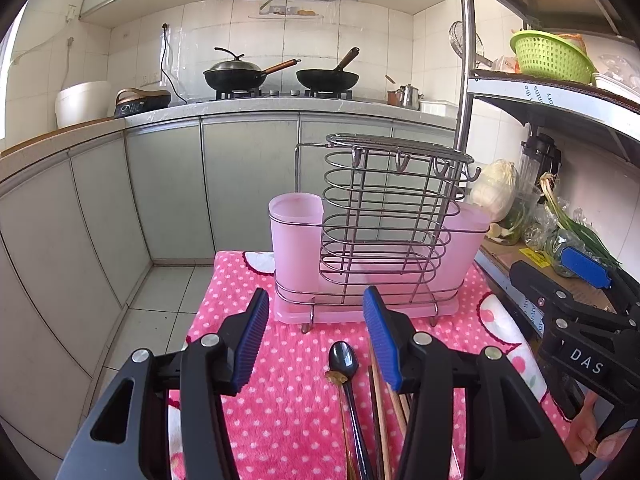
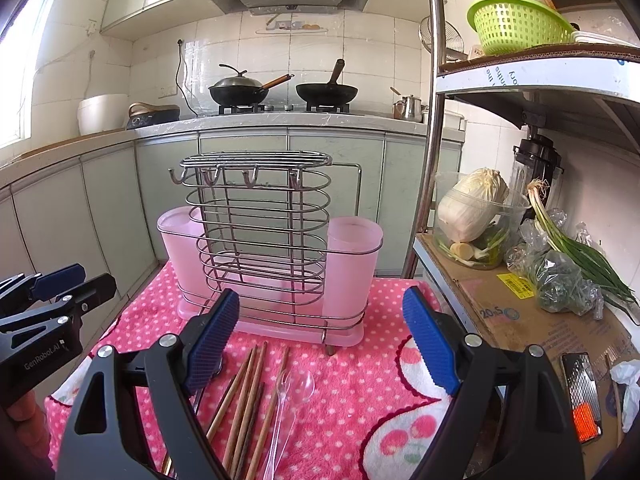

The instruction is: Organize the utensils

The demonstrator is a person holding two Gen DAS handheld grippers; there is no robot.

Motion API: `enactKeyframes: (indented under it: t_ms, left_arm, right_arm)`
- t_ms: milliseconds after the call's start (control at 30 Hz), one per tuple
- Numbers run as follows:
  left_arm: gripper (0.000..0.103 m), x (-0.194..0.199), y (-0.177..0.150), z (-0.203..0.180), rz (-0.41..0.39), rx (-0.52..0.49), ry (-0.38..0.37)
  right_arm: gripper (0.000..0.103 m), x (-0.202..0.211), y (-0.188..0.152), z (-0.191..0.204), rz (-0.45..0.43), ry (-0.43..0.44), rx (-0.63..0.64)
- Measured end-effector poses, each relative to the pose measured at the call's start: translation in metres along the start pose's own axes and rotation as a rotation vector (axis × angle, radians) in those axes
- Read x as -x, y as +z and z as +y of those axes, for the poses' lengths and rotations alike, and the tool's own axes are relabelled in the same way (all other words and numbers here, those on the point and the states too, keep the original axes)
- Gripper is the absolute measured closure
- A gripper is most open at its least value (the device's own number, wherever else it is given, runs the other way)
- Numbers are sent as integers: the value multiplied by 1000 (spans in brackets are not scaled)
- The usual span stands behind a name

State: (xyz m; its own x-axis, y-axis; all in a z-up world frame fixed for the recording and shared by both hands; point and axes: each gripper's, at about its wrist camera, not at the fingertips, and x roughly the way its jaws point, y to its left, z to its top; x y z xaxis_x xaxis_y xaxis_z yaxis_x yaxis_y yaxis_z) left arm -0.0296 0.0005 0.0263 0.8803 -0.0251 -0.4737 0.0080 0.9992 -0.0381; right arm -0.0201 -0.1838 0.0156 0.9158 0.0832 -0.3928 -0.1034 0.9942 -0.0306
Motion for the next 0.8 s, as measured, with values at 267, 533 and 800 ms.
enactKeyframes:
  t_ms: [267, 533, 800]
  left_arm:
    - [53, -10, -3, 1, 27, 3, -1]
    - [53, -33, -6, 14, 136, 21, -51]
    - [53, -63, -15, 33, 290, 62, -89]
  right_arm:
    - [19, -3, -7, 0, 9, 0, -12]
    - [19, -30, -15, -11, 153, -6, -28]
    - [19, -62, -35, -22, 325, 52, -82]
